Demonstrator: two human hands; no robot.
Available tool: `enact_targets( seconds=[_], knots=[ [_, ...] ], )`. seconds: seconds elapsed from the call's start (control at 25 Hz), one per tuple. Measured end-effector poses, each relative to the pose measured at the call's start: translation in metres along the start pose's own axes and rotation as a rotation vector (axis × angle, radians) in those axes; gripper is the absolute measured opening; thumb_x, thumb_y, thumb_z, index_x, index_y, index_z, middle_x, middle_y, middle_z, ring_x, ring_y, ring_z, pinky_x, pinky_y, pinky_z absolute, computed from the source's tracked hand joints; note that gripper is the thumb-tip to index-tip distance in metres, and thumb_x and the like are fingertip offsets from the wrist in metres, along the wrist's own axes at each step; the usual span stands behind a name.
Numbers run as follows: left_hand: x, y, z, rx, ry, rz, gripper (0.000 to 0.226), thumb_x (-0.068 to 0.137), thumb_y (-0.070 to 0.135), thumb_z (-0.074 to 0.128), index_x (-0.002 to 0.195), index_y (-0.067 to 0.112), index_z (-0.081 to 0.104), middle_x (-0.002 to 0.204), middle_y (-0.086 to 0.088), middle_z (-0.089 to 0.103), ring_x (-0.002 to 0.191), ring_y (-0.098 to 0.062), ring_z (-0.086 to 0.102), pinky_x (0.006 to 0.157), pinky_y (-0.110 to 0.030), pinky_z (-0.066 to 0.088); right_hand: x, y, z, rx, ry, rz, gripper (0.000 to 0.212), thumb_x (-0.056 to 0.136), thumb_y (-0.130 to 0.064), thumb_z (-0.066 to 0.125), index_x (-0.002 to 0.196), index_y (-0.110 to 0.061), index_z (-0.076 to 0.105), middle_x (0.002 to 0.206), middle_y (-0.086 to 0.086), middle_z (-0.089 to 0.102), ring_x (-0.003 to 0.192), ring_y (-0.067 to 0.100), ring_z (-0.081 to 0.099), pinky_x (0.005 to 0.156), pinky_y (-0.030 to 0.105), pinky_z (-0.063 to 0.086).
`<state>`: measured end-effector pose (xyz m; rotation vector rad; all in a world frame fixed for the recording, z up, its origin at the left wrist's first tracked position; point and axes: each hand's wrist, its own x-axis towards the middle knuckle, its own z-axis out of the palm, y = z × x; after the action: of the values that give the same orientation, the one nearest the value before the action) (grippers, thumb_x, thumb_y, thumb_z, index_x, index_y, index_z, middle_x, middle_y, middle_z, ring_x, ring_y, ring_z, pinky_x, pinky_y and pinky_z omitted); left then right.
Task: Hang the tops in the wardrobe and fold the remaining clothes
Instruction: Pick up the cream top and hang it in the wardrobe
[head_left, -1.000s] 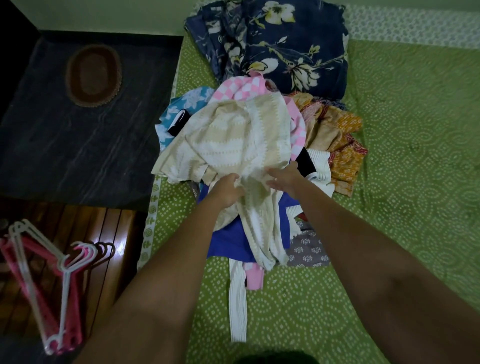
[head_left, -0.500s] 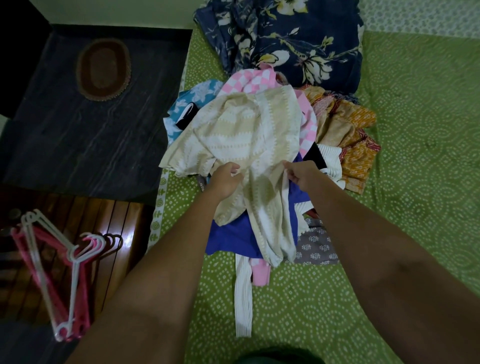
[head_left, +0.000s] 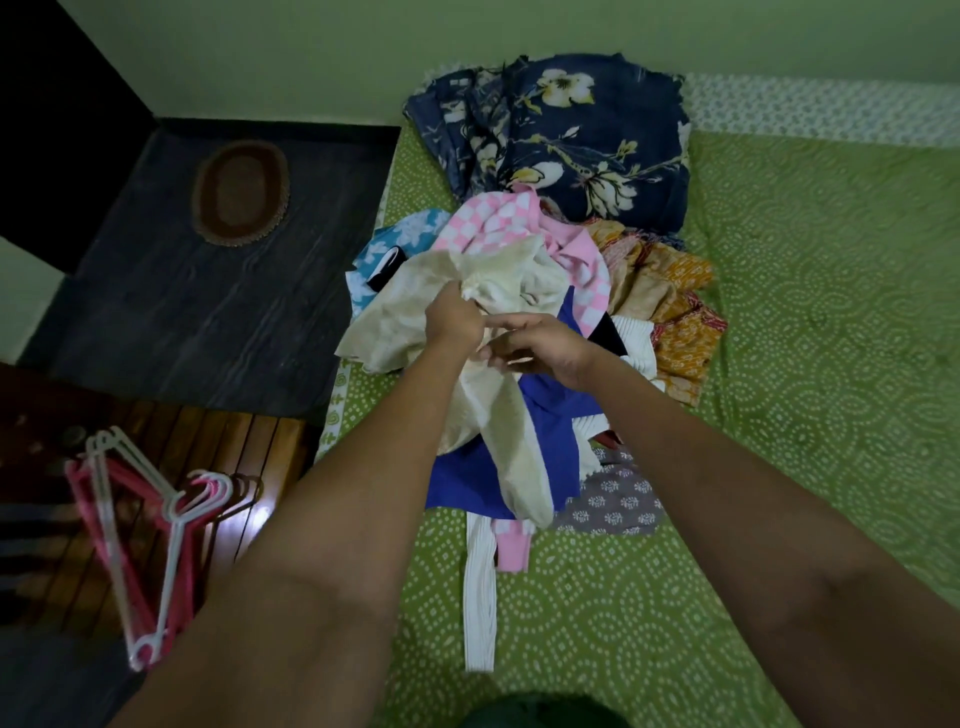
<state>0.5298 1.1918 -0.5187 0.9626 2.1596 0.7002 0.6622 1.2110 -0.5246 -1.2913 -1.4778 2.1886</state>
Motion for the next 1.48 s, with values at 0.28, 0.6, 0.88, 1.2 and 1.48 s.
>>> enact_targets(
  seconds=[0.28,0.6,0.88,1.2,1.48],
  knots=[
    [-0.122,0.08,-0.137,0.532,0.116,0.453,0.029,0.095,0.028,0.044,0.071,0.012,0.052,0.088,-0.017,0.063,0.076,-0.03,0.054,0.061,-0.032,0.035,-0.1,-0.06,-0.007,-0.783,0.403,-0.313,0.077,0.082,-0.013,0.073,0.145,-0.021,0.03,0.142,0.009,0.038,0.124,0.027,0.043,0.089,0.036,0.042],
    [-0.262,0.134,-0.266,0.739,0.379,0.648,0.045,0.1,0.042,0.034,0.082,0.007,0.056,0.091,-0.017,0.06,0.079,-0.032,0.053,0.064,-0.034,0.036,-0.206,-0.089,0.062,-1.119,0.539,-0.09,0.05,0.088,-0.038,0.041,0.132,-0.014,0.047,0.127,0.016,0.055,0.11,0.037,0.053,0.089,0.043,0.045],
    [-0.294,0.033,-0.283,0.52,0.297,0.649,0.029,0.101,0.029,0.042,0.115,0.012,0.06,0.114,-0.015,0.063,0.103,-0.034,0.058,0.078,-0.035,0.04,-0.32,-0.09,0.04,-0.995,0.931,-0.254,0.027,0.09,-0.007,0.047,0.106,-0.009,0.068,0.108,0.013,0.068,0.097,0.031,0.062,0.084,0.037,0.052],
    [-0.355,-0.132,-0.225,0.754,-0.502,0.457,0.019,0.089,0.026,0.065,0.095,0.01,0.074,0.089,-0.004,0.068,0.087,-0.015,0.059,0.067,-0.021,0.039,-0.401,0.036,0.103,-1.279,0.408,0.693,0.042,0.091,-0.017,0.047,0.129,0.0,0.042,0.134,0.015,0.043,0.106,0.028,0.051,0.088,0.037,0.046],
    [-0.314,-0.085,-0.256,0.437,-0.265,0.431,0.033,0.096,0.032,0.053,0.096,0.003,0.067,0.1,-0.016,0.065,0.094,-0.029,0.059,0.072,-0.032,0.039,-0.405,-0.055,0.078,-0.877,0.552,0.45,0.022,0.097,-0.001,0.027,0.081,0.002,0.042,0.036,0.007,0.045,0.019,0.012,0.036,0.028,0.013,0.033]
  ],
)
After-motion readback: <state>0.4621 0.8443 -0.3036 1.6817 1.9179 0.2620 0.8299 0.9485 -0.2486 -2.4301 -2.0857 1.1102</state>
